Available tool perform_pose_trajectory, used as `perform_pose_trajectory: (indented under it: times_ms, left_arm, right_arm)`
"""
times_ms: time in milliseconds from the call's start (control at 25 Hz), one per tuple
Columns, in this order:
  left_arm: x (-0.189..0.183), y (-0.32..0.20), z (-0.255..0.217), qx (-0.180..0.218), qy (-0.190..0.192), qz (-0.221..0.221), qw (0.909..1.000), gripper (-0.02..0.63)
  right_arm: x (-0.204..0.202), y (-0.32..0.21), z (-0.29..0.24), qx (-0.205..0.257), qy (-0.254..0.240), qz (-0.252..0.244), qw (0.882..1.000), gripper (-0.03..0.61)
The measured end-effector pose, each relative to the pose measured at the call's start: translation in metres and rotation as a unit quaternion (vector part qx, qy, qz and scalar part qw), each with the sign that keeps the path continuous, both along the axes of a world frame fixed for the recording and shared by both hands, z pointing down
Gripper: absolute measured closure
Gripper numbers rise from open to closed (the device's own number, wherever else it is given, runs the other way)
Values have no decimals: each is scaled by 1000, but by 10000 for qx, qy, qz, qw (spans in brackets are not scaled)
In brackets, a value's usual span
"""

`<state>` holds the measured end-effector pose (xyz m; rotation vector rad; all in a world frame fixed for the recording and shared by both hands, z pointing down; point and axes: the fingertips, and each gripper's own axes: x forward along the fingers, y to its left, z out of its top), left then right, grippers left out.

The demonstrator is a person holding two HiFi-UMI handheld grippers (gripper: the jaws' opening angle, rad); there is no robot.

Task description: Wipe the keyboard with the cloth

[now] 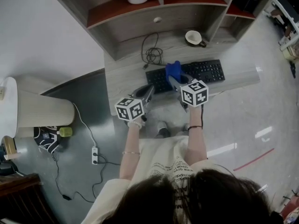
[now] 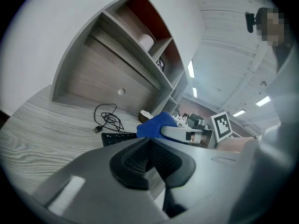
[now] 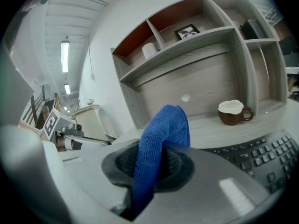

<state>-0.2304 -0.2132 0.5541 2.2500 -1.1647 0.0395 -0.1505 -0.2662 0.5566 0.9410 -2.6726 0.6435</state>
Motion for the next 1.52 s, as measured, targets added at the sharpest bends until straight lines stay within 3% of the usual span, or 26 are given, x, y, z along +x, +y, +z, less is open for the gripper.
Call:
perform_pose_trajectory:
  times_ms: [1520]
  left_arm:
    - [-59, 17, 10, -102, 36, -715, 9974, 617]
  right_arm:
    - [-82, 17, 6, -97, -147, -851, 9962, 526]
